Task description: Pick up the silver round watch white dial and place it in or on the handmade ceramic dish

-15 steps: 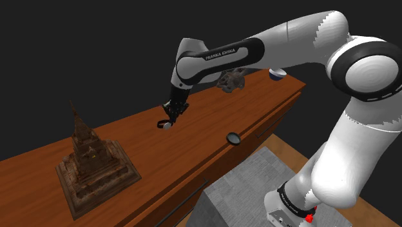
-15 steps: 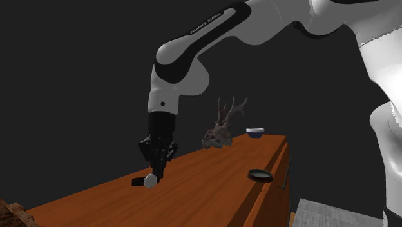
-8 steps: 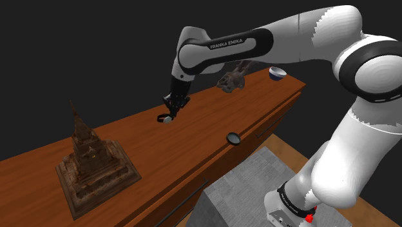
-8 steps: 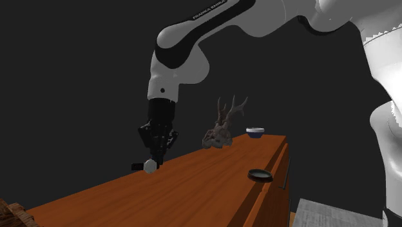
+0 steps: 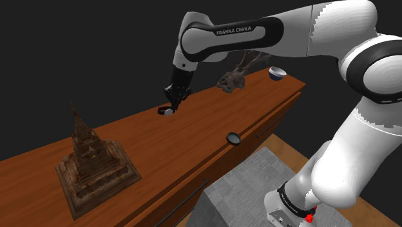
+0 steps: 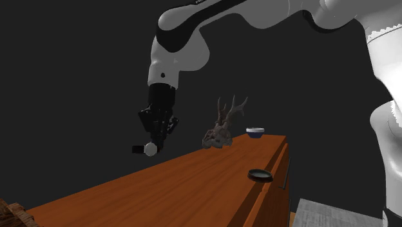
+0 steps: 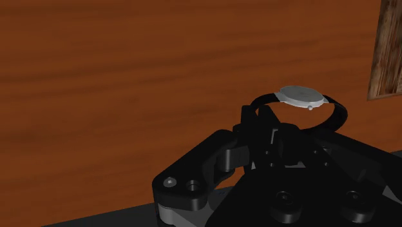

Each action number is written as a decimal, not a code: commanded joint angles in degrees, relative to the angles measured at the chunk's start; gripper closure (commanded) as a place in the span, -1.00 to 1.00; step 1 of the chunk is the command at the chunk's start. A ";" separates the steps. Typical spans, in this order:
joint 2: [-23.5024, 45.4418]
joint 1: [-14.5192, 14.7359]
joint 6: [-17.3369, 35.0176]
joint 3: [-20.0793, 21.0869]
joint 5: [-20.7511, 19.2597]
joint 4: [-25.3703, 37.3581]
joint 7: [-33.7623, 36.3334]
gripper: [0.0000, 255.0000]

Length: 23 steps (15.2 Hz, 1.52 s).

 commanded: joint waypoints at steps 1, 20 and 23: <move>-0.51 0.02 -1.49 0.03 -0.05 1.00 0.41 1.00; -27.24 -6.29 -6.25 -7.03 1.33 -24.08 -12.90 1.00; -32.23 -7.72 -7.76 -9.19 0.24 -28.26 -15.75 1.00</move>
